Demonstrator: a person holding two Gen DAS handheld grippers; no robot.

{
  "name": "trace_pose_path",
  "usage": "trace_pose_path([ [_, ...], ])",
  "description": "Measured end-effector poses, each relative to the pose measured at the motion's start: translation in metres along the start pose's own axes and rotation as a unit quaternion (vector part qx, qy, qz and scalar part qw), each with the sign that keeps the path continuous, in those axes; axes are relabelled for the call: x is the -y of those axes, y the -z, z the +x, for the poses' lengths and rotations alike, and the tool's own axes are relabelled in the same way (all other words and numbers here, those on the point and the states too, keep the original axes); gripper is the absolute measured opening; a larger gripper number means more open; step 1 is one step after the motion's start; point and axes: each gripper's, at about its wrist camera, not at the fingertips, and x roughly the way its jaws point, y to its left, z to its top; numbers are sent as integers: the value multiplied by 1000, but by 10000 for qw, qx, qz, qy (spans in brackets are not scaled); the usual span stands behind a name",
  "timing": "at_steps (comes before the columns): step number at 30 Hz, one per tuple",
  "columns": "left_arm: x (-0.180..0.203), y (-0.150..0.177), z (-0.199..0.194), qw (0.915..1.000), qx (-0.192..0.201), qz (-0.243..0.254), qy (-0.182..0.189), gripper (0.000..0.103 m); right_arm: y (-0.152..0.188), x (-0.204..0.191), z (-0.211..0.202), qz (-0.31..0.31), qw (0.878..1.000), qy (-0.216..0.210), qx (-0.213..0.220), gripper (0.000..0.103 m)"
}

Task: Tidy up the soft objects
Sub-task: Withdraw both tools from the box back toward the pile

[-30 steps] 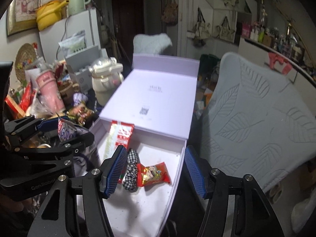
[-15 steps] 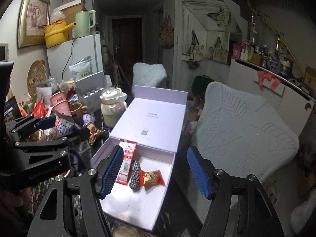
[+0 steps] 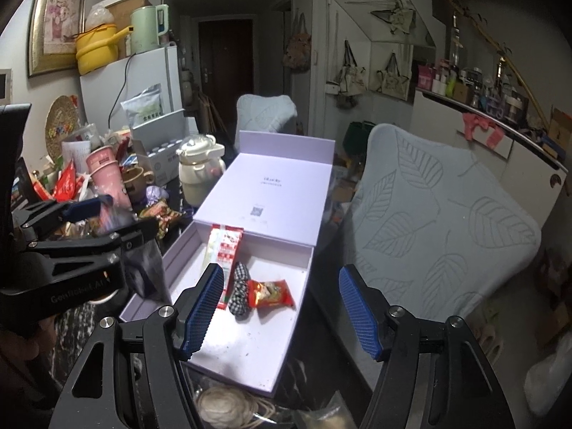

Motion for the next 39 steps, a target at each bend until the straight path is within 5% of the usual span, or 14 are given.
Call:
trace_pose_path([
  [3, -2, 2, 3, 9999, 68, -63, -130, 100, 1, 1, 5, -1, 10000, 15, -47, 68],
  [16, -7, 6, -6, 9997, -34, -205, 90, 100, 0, 5, 6, 59, 10000, 54, -49, 68],
  [39, 24, 30, -124, 9959, 754, 356, 362, 100, 30, -10, -87, -67, 9983, 151, 556, 72],
])
